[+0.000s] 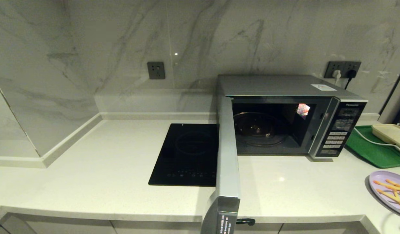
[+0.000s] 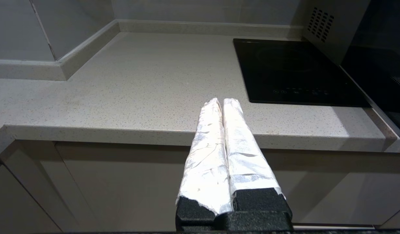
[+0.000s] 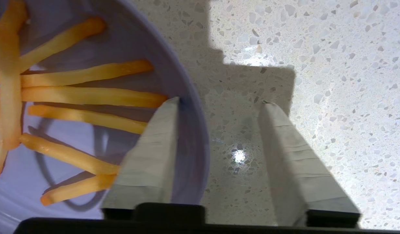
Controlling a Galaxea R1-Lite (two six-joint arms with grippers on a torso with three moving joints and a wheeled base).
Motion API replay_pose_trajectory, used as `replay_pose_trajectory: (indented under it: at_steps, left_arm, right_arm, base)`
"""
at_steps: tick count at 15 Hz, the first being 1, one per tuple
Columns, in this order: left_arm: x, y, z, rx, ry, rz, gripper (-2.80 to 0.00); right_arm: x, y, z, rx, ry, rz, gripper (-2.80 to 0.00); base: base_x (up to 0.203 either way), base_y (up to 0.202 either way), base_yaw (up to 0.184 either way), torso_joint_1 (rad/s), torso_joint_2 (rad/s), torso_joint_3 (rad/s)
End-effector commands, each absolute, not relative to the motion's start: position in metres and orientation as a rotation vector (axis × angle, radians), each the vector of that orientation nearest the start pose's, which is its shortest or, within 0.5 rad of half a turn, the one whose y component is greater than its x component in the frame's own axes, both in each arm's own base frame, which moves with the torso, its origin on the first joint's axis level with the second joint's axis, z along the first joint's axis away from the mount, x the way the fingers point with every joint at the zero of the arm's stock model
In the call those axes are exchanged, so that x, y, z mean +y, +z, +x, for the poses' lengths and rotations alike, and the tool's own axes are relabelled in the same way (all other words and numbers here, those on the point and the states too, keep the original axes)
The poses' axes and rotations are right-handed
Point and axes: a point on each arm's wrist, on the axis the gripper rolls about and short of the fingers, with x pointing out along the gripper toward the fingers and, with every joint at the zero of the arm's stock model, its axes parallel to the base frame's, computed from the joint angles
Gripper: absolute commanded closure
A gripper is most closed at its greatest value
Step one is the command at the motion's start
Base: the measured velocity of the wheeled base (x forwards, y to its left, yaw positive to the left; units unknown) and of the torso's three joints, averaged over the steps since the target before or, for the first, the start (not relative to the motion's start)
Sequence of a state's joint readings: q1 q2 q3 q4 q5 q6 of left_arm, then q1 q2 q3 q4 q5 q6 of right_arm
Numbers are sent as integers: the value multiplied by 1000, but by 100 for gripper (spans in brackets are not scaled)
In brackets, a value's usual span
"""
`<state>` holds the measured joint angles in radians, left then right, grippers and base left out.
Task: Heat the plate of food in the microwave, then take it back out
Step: Put the plate in the microwave oven
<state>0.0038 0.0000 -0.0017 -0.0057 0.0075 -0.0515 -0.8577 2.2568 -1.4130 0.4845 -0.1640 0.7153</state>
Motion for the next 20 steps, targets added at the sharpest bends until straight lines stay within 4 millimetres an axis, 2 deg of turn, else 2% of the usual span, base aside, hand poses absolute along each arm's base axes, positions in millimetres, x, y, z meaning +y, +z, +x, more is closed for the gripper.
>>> replay_pose_trajectory:
  at_steps: [1,12,20]
  left_arm:
    - [0,77,-23,-9,12,-52,0]
    - [0,76,-23,-9,12,-52,0]
    - [0,77,-23,-8,12,-52,0]
  right_arm:
    - [-295,53,250,957,-1326,1029,0]
    - [-295,53,250,960,-1323,1029,0]
    - [-279,84,243,948,-1125,1051,0]
  base:
    - [0,0,0,0,0,0]
    - [0,0,0,0,0,0]
    - [0,0,0,0,0,0]
